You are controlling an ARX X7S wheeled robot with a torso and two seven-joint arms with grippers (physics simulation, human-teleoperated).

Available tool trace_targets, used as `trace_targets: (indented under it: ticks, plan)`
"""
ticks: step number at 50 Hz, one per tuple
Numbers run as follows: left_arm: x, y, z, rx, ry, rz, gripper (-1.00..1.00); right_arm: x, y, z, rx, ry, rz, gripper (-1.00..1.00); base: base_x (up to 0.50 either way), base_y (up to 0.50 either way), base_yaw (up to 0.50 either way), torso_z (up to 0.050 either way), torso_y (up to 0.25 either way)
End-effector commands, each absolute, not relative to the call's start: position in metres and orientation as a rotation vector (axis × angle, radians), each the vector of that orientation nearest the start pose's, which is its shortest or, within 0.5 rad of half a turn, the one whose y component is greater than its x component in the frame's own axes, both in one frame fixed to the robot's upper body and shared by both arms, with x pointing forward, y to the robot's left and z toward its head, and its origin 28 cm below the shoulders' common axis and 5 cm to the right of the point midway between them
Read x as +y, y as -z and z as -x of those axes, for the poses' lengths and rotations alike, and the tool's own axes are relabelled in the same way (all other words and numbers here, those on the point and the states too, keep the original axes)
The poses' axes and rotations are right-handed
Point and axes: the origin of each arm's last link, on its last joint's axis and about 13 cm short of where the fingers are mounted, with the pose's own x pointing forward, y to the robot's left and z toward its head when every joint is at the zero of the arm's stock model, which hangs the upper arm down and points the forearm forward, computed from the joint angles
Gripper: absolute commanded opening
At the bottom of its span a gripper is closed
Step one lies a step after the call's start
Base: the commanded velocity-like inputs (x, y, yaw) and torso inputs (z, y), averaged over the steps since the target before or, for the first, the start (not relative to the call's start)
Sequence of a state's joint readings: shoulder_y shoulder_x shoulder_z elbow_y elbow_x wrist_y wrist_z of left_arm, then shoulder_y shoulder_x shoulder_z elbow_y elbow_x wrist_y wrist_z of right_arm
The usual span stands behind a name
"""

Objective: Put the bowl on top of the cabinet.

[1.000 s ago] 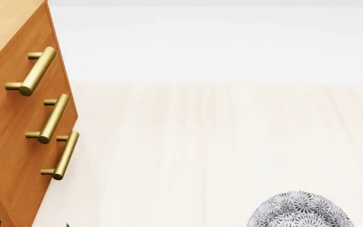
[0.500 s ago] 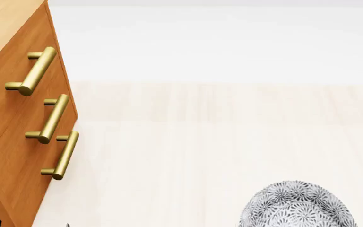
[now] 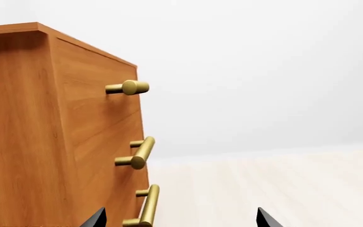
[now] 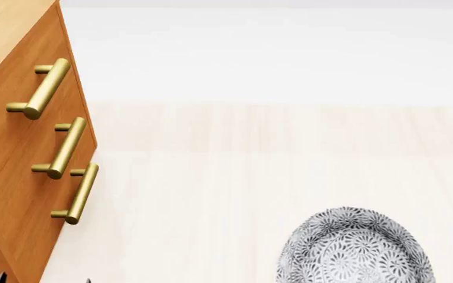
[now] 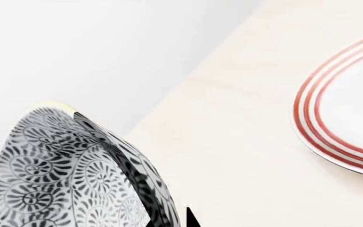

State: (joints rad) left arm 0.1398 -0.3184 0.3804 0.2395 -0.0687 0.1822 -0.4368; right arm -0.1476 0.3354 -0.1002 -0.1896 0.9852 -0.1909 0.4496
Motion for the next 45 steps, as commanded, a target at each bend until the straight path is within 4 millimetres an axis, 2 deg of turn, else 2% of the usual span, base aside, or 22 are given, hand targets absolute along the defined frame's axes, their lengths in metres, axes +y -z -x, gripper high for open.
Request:
trace_targets:
  ticks: [1, 13, 23, 33, 45]
  plan:
    - [0.193, -0.035, -0.169, -0.21, 0.016, -0.078, 1.0, -0.132, -0.047, -0.187, 0.019, 0.317, -0.593, -1.0, 0.0, 0.0, 0.0, 0.0, 0.0]
    - [0.198, -0.04, -0.164, -0.223, 0.016, -0.054, 1.0, -0.121, -0.073, -0.193, 0.017, 0.323, -0.454, -1.0, 0.0, 0.0, 0.0, 0.0, 0.0]
    - [0.202, -0.043, -0.16, -0.23, 0.019, -0.024, 1.0, -0.11, -0.111, -0.185, -0.051, 0.336, -0.349, -1.0, 0.0, 0.0, 0.0, 0.0, 0.0]
    - [0.206, -0.051, -0.147, -0.267, 0.02, -0.007, 1.0, -0.099, -0.125, -0.198, -0.067, 0.364, -0.244, -1.0, 0.0, 0.0, 0.0, 0.0, 0.001]
    - [0.211, -0.056, -0.142, -0.292, 0.006, 0.01, 1.0, -0.088, -0.137, -0.223, -0.11, 0.319, -0.16, -1.0, 0.0, 0.0, 0.0, 0.0, 0.0]
